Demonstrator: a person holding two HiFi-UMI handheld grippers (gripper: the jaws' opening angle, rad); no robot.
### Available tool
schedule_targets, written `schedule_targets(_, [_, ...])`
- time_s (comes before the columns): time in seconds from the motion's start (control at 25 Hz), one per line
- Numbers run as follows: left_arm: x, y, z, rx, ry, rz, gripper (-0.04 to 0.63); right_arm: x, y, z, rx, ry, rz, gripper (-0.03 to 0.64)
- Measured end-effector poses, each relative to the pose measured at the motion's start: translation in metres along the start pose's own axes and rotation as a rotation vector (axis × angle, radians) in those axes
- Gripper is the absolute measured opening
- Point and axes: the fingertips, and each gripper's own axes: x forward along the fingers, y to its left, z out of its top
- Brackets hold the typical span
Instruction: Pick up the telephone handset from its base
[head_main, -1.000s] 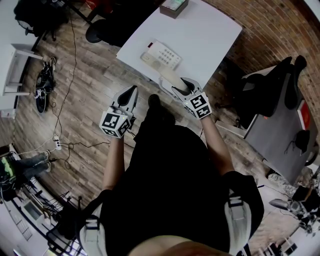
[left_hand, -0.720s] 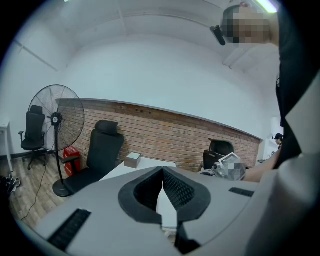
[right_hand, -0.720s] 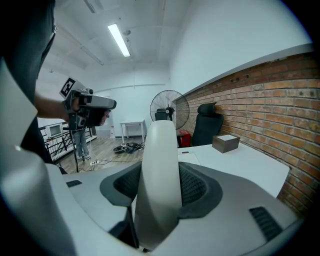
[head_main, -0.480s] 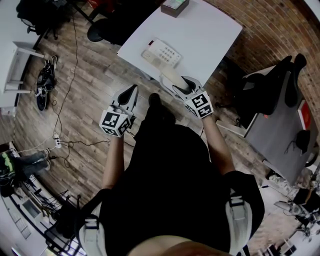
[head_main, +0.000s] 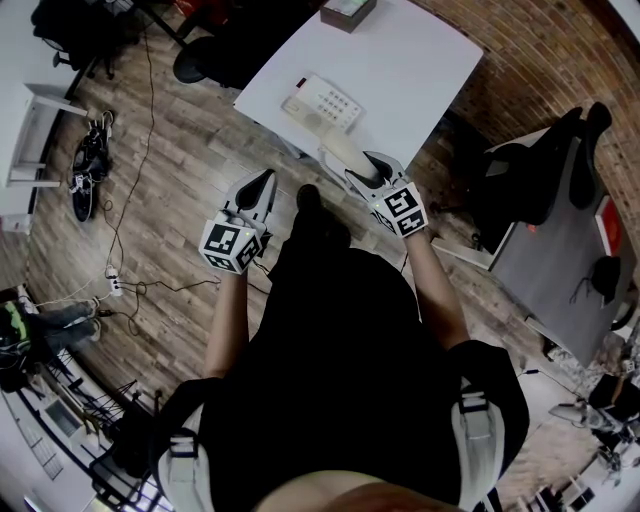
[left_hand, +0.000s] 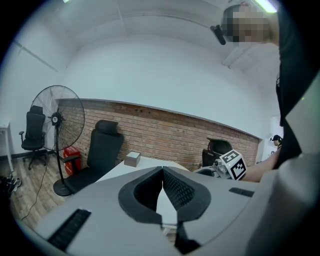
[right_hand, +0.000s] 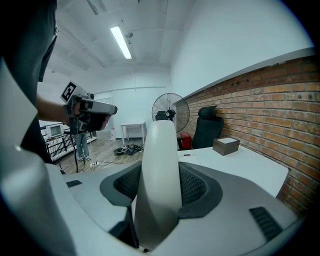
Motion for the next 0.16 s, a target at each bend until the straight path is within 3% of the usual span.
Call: schedule_targets(0.16, [-0.0017, -0.0017, -0.0047, -0.002, 0.001, -0.002, 0.020, -0.0019, 0.0038, -0.0038, 0.002, 0.001, -0.001, 0.210])
